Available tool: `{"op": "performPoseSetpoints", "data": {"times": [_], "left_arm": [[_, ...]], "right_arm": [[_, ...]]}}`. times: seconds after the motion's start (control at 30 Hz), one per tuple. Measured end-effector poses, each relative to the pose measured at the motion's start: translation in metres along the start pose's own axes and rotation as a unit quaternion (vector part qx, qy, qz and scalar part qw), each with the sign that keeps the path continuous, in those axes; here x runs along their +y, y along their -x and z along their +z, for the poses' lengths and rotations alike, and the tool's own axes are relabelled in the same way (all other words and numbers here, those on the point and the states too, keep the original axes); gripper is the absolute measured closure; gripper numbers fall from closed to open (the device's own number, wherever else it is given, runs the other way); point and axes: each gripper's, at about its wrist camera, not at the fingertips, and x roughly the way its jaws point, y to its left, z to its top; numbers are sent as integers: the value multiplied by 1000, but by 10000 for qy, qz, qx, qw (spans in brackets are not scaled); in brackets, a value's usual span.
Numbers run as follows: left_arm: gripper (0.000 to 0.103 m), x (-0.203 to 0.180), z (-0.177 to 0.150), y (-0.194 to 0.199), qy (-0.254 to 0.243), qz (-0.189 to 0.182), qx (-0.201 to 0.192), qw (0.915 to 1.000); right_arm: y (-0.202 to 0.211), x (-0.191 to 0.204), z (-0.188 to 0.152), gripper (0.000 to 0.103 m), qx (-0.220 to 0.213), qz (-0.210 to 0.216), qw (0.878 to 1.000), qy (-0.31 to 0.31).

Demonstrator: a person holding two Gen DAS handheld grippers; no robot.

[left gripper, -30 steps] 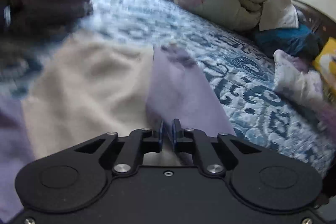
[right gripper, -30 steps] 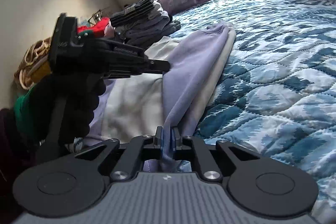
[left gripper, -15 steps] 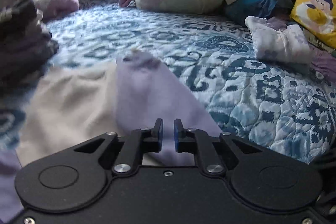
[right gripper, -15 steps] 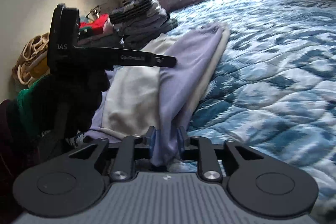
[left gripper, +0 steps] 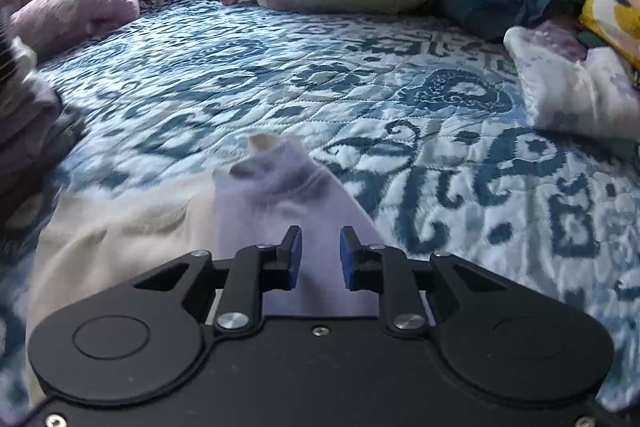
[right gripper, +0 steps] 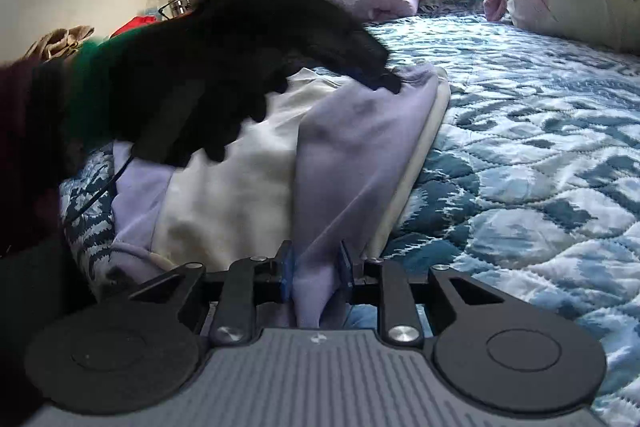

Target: Fold clothes

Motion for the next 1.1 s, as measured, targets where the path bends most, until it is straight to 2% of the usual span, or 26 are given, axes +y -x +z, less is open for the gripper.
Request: {"op": "performPoseSetpoints", "data": {"times": [0.17,0.2,0.23,0.27,0.3,0.4,0.43,0.5,0.63,0.7,0.77,0.87,0.9,0.97,1.0,1.1], "left_arm": [[85,0,18,-13,131,-27,112,9998],[80,0,21,-15,169,-32,131,9998],[62,1,24,-16,207,-37,151,9997],[54,0,27,-18,239,-25,169,9996],[52,-2,29,-20,247,28,195,9995],[55,-7,34,-32,236,192,296,9991],[73,-7,35,-37,285,200,358,9988],[90,-6,35,-46,379,239,480,9978],[98,-7,31,-46,435,316,401,9977],[98,-11,33,-37,433,324,170,9984],[98,-13,36,-36,458,259,117,9985],[96,-15,34,-57,327,65,473,9983],[94,-14,33,-60,335,142,577,9977],[79,-15,35,-49,330,246,385,9984],[68,-15,36,-43,322,262,246,9988],[68,-8,39,-34,328,456,20,9984]], "right_arm": [[0,0,-5,78,58,36,10000,-4],[0,0,-5,78,61,36,10000,2],[-1,0,-4,78,62,42,10000,4],[-1,0,-4,78,64,49,10000,5],[-2,0,-3,78,65,56,10000,6],[-3,0,-2,78,68,76,9999,9],[-4,0,-1,78,70,83,9999,10],[-4,1,-1,78,68,80,9999,18],[-4,1,0,78,70,80,9999,35],[-4,0,0,78,71,84,9999,35],[-4,0,0,77,72,93,9999,31],[-4,0,0,77,80,104,9999,23],[-4,0,0,77,81,103,9999,24],[-4,1,0,77,84,102,9999,26],[-4,1,0,77,83,100,9999,29],[-3,0,0,76,92,116,9999,35]]}}
